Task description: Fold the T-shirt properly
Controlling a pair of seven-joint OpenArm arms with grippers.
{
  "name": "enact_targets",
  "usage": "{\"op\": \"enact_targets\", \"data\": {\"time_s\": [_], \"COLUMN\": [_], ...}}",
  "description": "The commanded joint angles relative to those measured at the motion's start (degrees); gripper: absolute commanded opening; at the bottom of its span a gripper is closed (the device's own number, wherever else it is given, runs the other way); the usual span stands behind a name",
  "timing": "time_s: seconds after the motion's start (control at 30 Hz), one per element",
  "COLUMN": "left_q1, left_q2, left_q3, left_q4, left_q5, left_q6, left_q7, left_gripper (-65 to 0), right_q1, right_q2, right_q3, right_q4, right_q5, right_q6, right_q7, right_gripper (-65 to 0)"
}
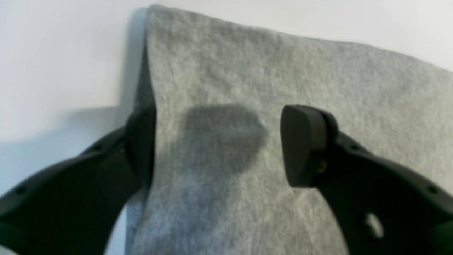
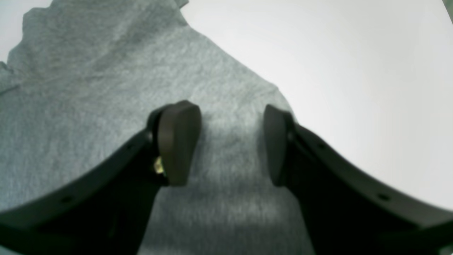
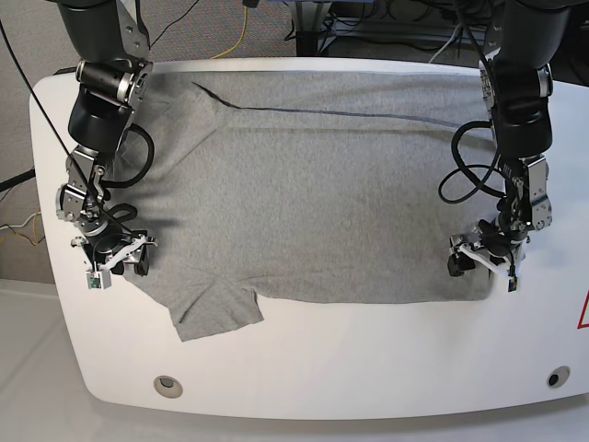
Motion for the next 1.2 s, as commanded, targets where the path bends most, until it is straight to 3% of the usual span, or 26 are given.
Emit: {"op": "enact_targets", "data": {"time_s": [0.0, 0.2, 0.33, 0.6, 0.73, 0.8, 0.87, 0.93, 1.17], "left_q1": [-1.6, -1.3, -1.5, -1.7, -2.3, -2.3, -2.4, -2.4, -1.4], "left_q2": [-0.8, -1.1, -1.5, -2.1, -1.6, -1.5, -1.5, -1.5, -1.5], "left_q3": [-0.6, -1.0, -0.6, -0.5, -0.5, -0.6, -0.7, -0.7, -0.4], "left_q4": [3.4, 5.5, 4.6, 3.4, 1.6, 1.4, 1.3, 1.3, 3.4], "left_q5": [-0.7, -0.7, -0.8, -1.3, -0.9, -0.9, -1.0, -1.0, -1.2], "left_q6": [-0.4, -0.4, -0.2, -0.3, -0.9, -1.0, -1.2, -1.3, -0.3], "left_q7": [-1.6, -1.8, -2.1, -2.3, -3.2, -4.0, -4.2, -4.1, -2.8], "left_gripper": [-25.0, -27.9, -23.4, -22.0, -32.5, -43.1, -49.1, -50.2, -36.4], "right_q1": [1.6, 2.0, 1.9, 2.0, 1.7, 1.6, 1.7, 1.7, 2.6], "right_q2": [1.1, 1.1, 1.0, 0.9, 0.8, 0.8, 0.8, 0.8, 0.5], "right_q3": [0.2, 0.3, 0.3, 0.5, 0.8, 0.7, 0.7, 0.9, 1.3], "right_q4": [0.7, 0.7, 1.0, 0.8, 0.4, 0.4, 0.2, 0.3, 0.0], "right_q5": [0.5, 0.6, 0.9, 0.9, -0.1, -0.4, -0.8, -1.4, -2.6], "right_q6": [0.2, 0.2, 0.3, 0.4, 0.2, 0.0, -0.1, -0.2, -0.3], "right_q7": [1.6, 1.6, 1.6, 1.6, 2.6, 3.1, 3.3, 3.5, 3.8], "right_gripper": [-33.2, -33.2, -33.1, -33.0, -32.6, -32.6, -32.6, -32.6, -32.5]}}
